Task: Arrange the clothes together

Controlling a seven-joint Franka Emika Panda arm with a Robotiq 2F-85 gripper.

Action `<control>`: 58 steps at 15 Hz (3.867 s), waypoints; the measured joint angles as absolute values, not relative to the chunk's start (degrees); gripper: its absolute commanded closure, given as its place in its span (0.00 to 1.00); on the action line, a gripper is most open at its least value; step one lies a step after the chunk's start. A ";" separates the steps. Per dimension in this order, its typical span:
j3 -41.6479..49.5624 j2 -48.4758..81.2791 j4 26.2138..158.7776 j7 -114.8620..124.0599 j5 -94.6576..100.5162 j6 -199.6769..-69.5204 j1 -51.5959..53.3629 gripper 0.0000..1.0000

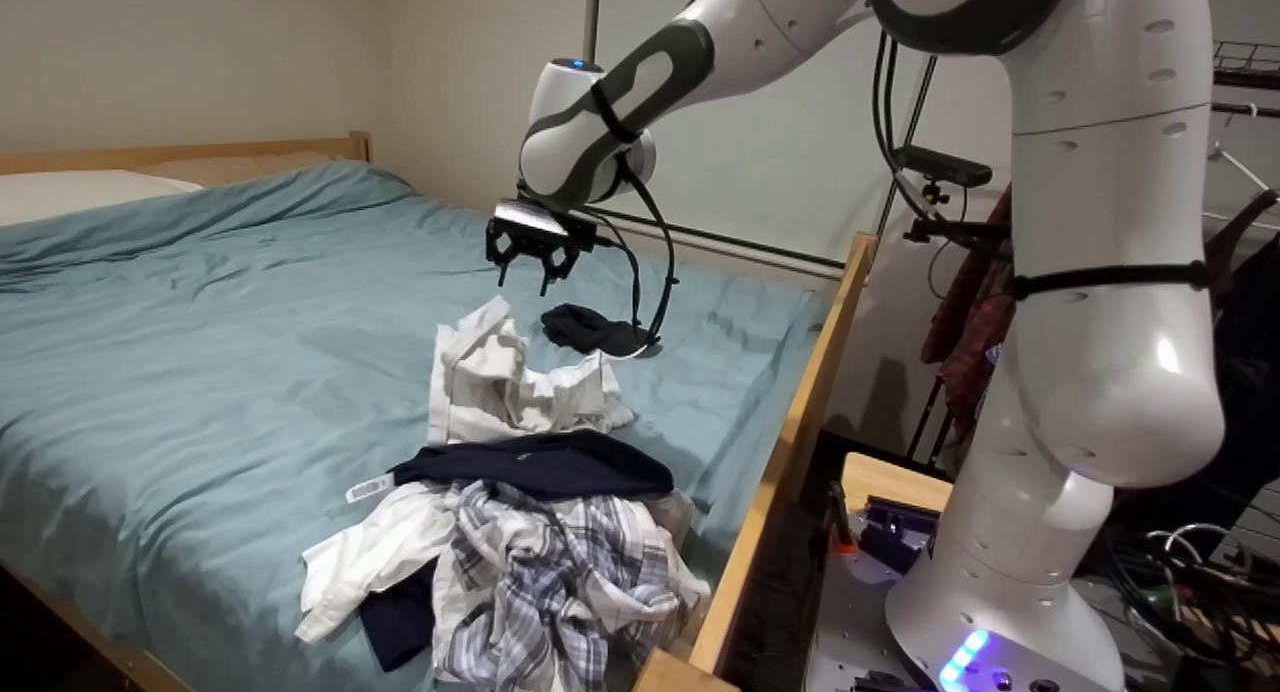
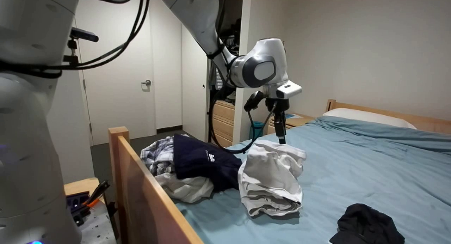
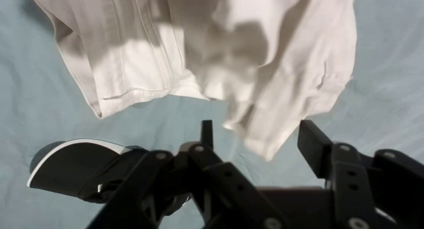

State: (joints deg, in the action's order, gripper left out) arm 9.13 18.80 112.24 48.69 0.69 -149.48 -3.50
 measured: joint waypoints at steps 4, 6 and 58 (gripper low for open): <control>9.41 17.36 114.04 46.15 -0.01 -151.69 -3.58 0.00; 10.72 16.46 115.27 45.54 0.58 -148.19 -3.59 0.00; -1.79 0.67 131.17 -31.75 -10.63 -107.75 -0.65 0.00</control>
